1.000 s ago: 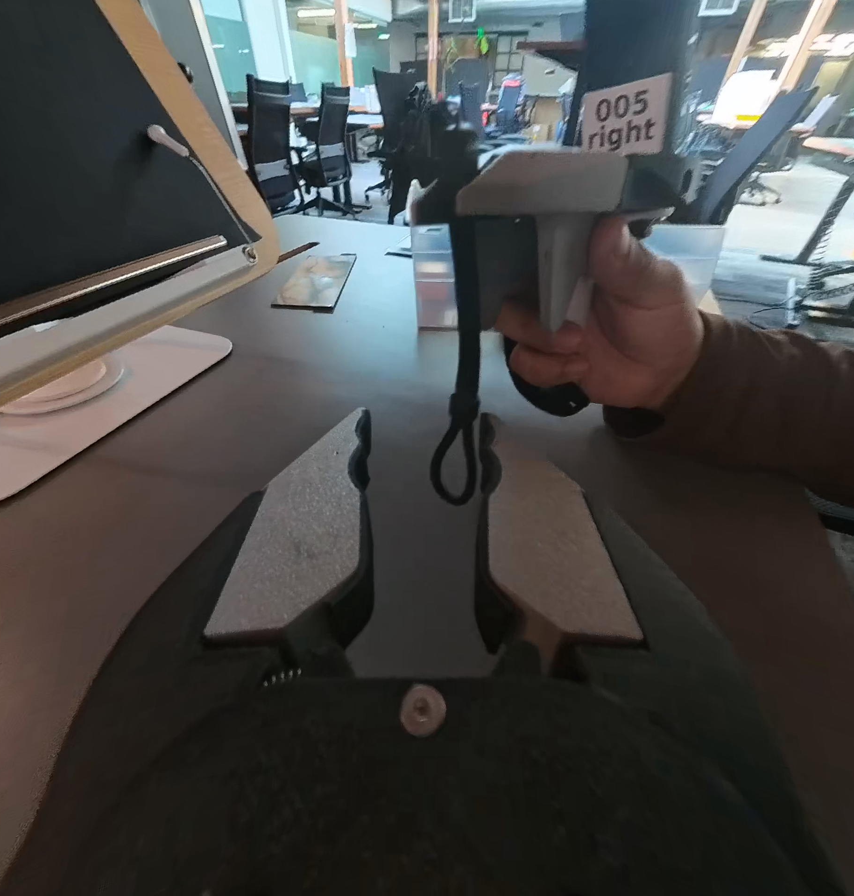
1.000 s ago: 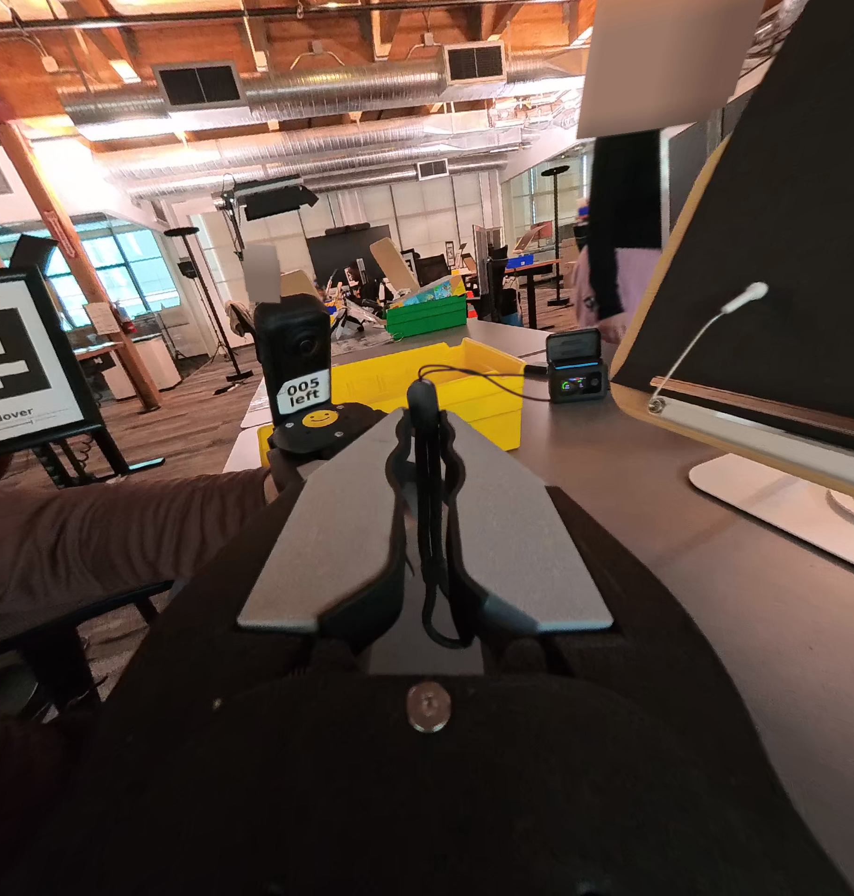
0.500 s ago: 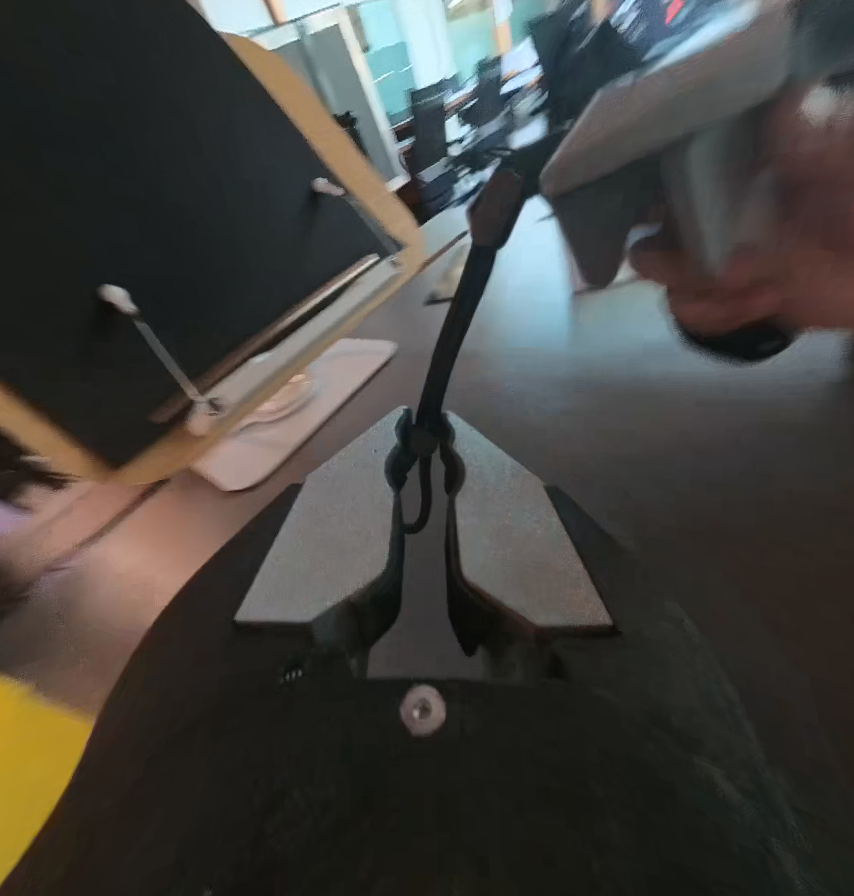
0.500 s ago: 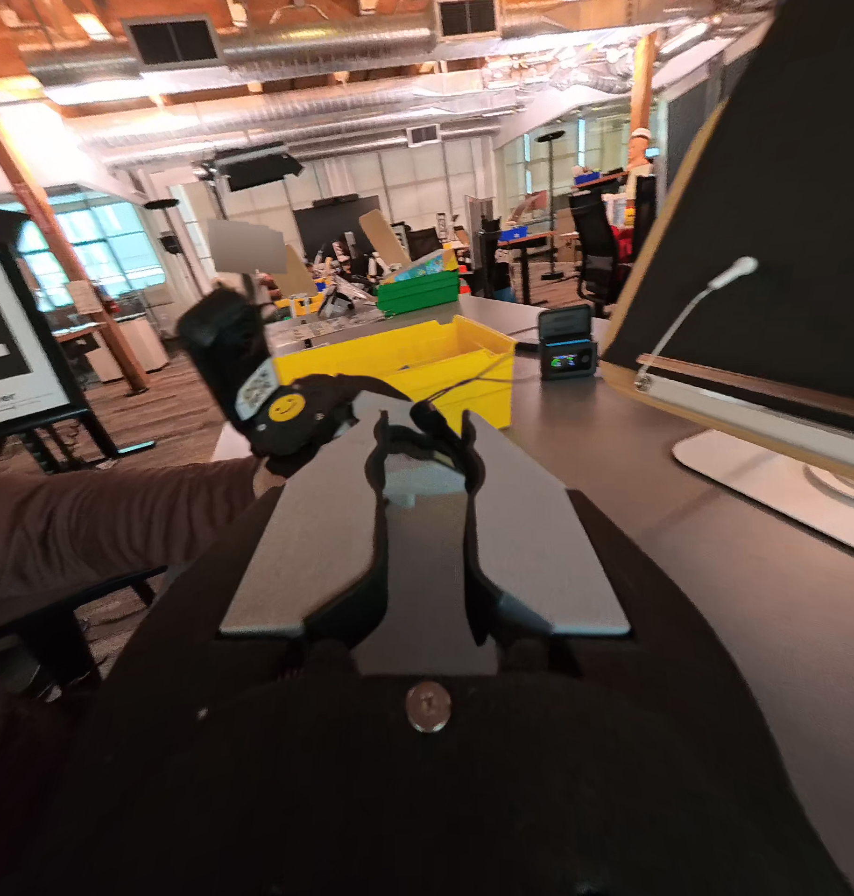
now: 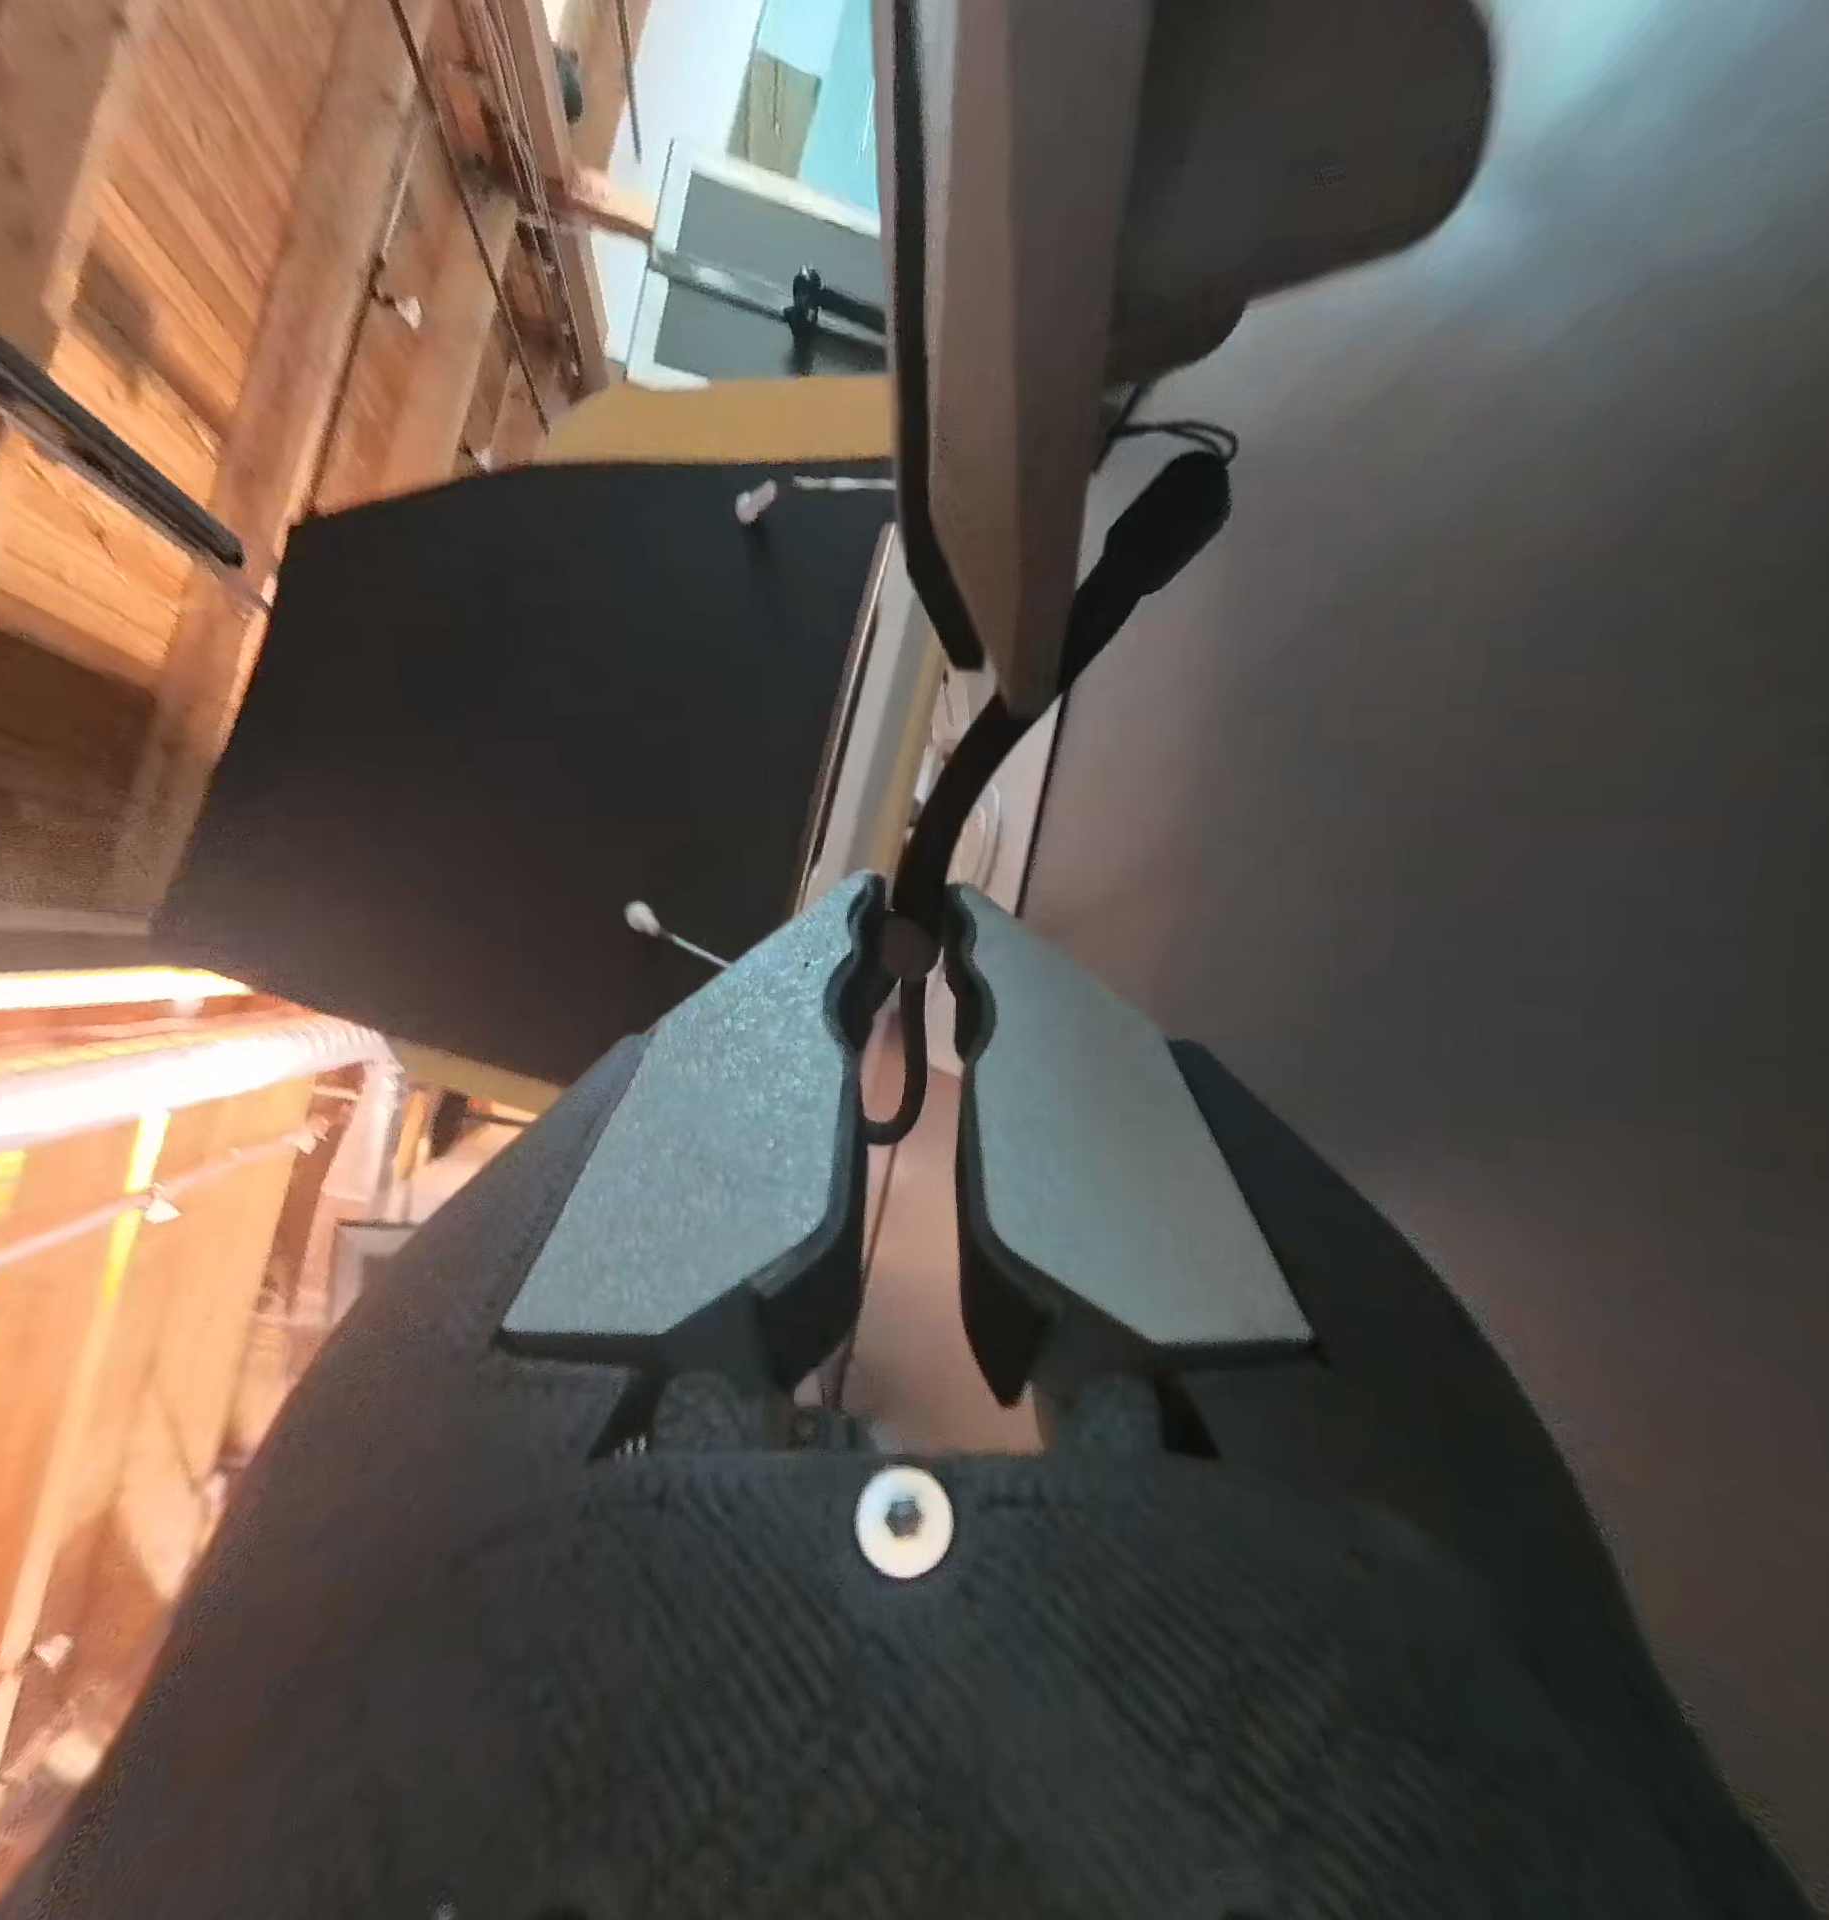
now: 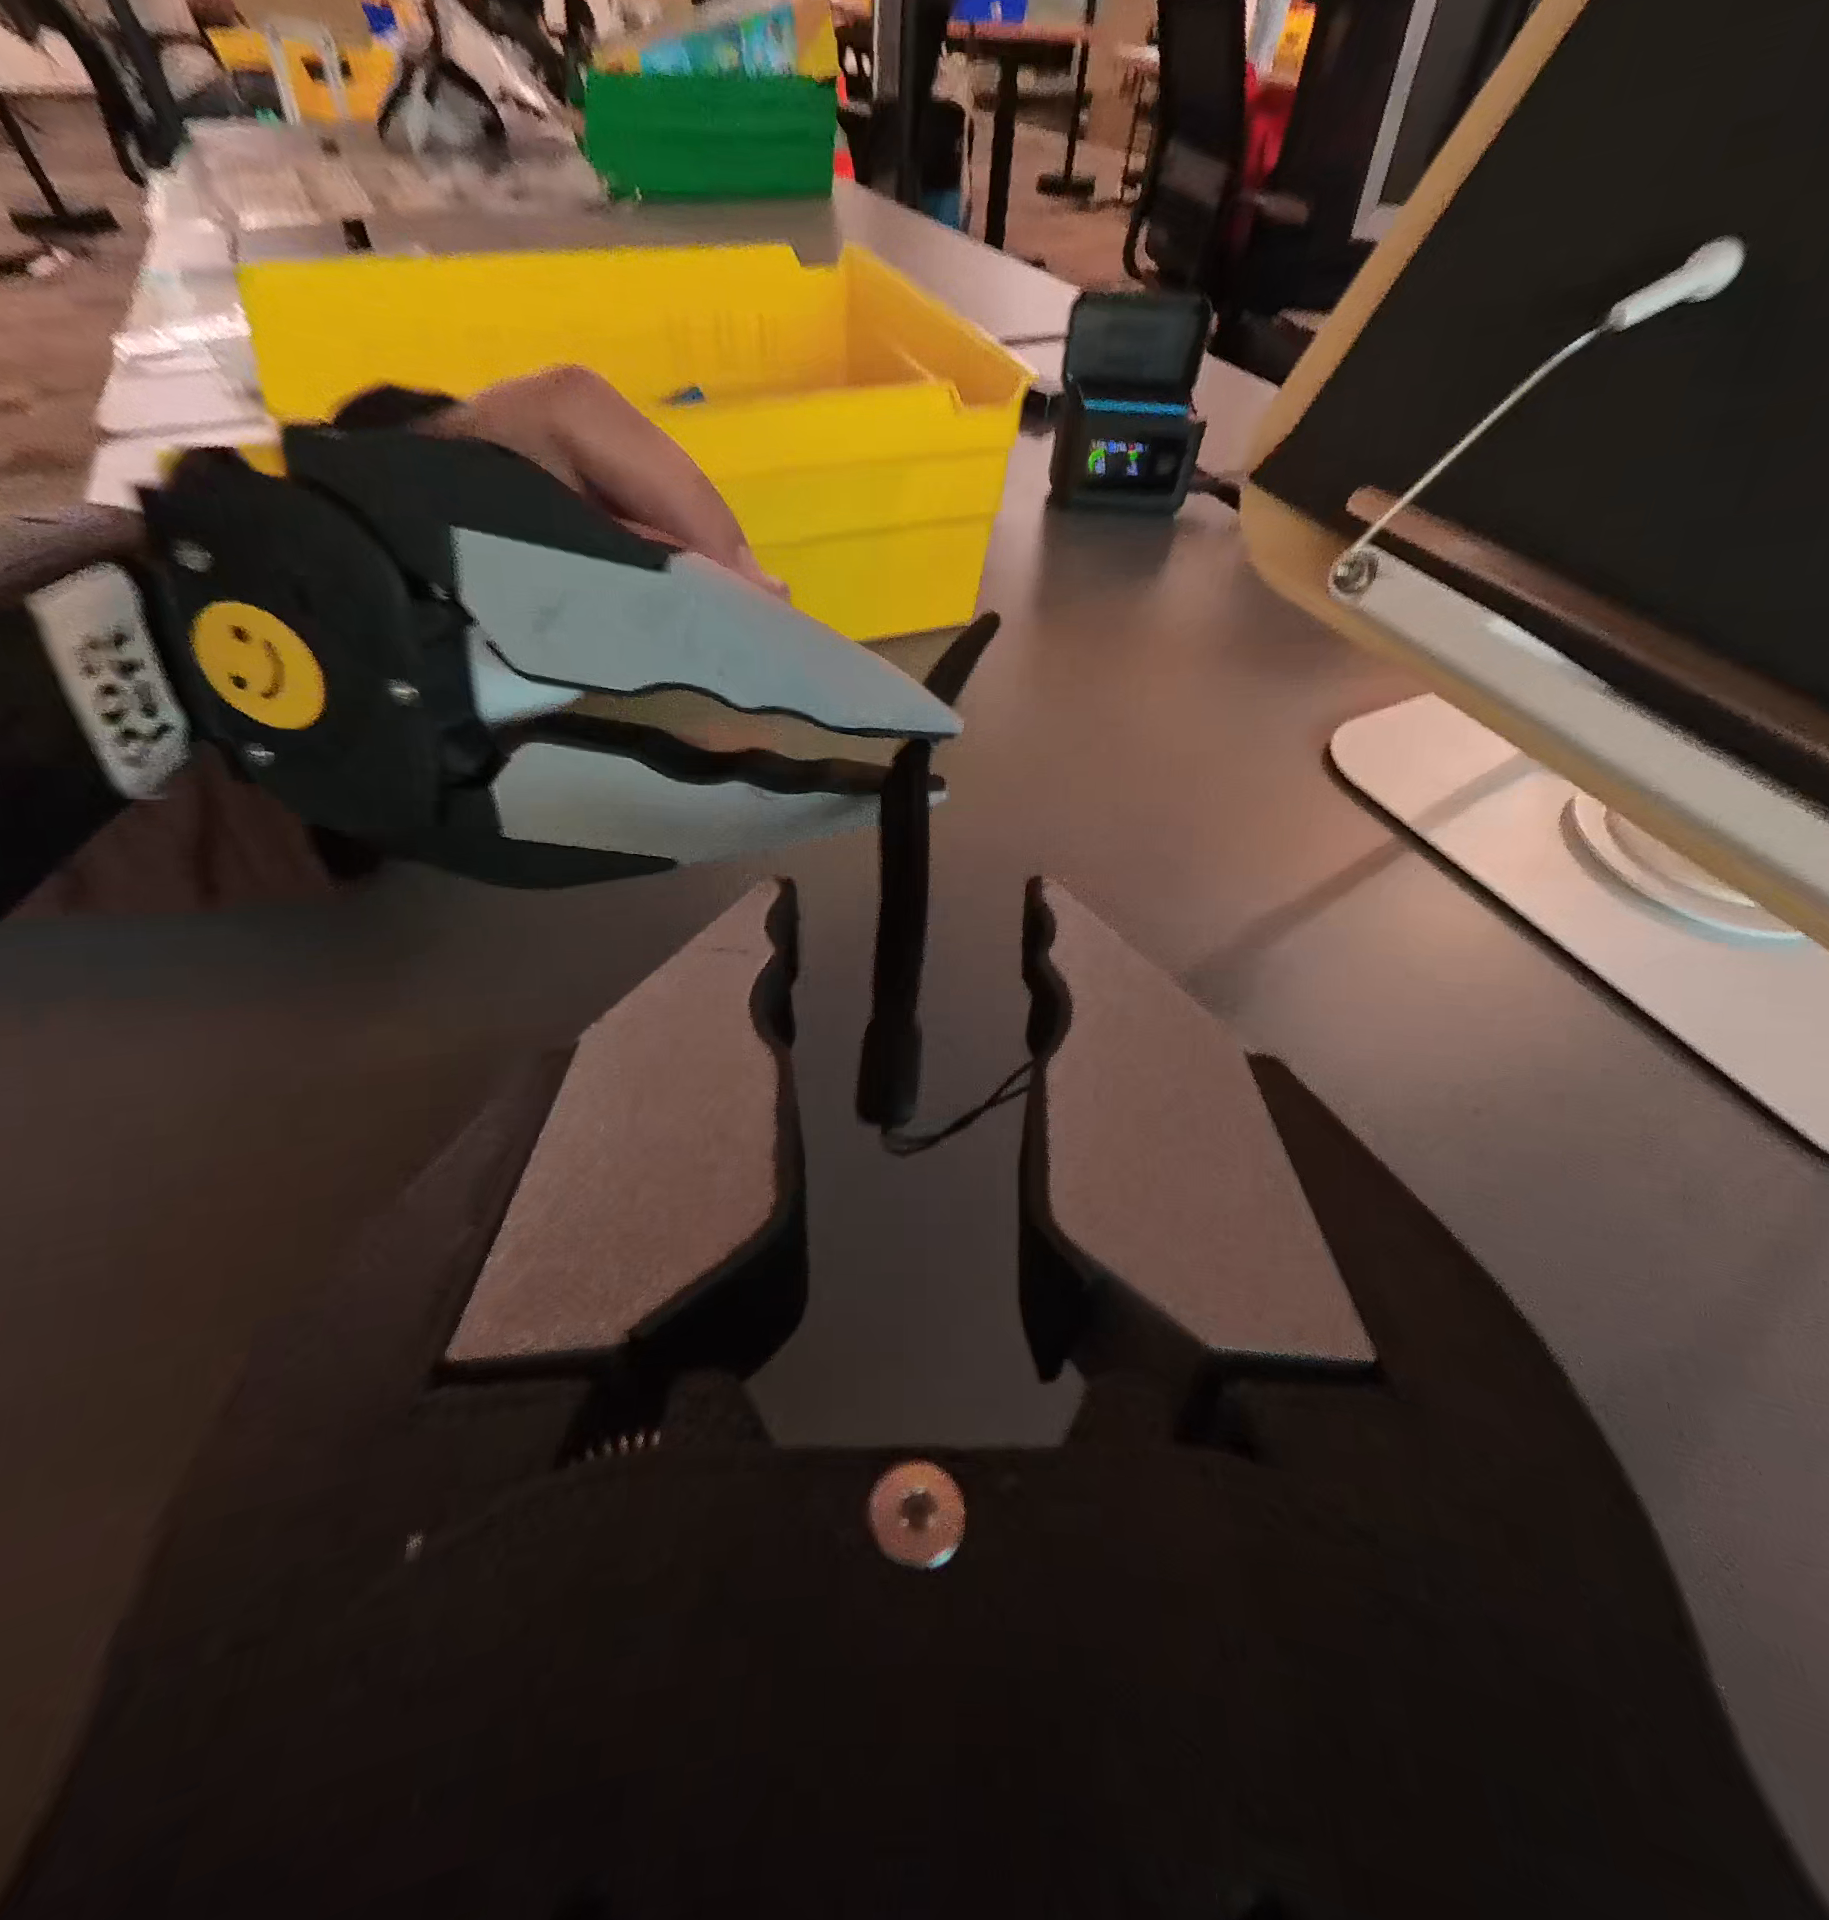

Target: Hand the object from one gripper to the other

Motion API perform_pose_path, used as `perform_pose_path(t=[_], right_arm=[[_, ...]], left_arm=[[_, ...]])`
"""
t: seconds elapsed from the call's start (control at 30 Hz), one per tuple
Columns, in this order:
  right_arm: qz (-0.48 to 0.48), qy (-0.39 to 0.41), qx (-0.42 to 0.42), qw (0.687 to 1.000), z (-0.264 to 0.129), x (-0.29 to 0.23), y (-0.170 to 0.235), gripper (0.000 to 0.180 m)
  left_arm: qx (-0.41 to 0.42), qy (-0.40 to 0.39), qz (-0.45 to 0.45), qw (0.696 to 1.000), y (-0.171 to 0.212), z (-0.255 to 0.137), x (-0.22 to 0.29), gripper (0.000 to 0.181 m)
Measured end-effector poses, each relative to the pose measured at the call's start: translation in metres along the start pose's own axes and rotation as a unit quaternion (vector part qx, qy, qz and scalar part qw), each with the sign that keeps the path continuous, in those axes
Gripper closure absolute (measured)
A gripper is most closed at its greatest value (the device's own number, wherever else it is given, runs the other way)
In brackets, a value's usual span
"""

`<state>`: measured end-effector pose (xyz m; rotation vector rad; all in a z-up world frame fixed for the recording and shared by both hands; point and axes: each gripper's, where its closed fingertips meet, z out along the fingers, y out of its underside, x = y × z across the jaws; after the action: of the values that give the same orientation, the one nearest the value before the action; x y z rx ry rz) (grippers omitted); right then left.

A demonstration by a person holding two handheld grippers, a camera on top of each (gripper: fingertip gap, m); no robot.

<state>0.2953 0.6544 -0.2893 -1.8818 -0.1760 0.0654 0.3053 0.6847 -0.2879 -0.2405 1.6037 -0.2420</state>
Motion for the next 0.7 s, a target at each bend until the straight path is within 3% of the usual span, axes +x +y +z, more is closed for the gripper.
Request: perform_pose_path(t=[0.07,0.1,0.23,0.5,0.7], right_arm=[[-0.007,0.003,-0.031,1.000,0.004,0.000,0.011,0.158],[-0.013,-0.001,-0.043,0.999,0.005,-0.001,0.015,0.180],[-0.006,-0.003,-0.060,0.998,0.005,-0.001,0.018,0.180],[0.149,-0.021,0.062,0.987,-0.027,0.027,-0.012,0.180],[0.187,-0.054,0.048,0.980,-0.024,0.023,-0.005,0.180]], left_arm=[[0.027,-0.002,0.019,0.999,-0.012,-0.003,0.003,0.174],[0.034,-0.003,0.016,0.999,-0.017,-0.004,0.003,0.174],[0.037,-0.004,-0.037,0.999,-0.020,-0.005,0.000,0.173],[0.025,-0.024,-0.063,0.997,-0.020,-0.003,-0.001,0.161],[0.022,-0.044,-0.017,0.999,-0.025,-0.003,-0.001,0.161]])
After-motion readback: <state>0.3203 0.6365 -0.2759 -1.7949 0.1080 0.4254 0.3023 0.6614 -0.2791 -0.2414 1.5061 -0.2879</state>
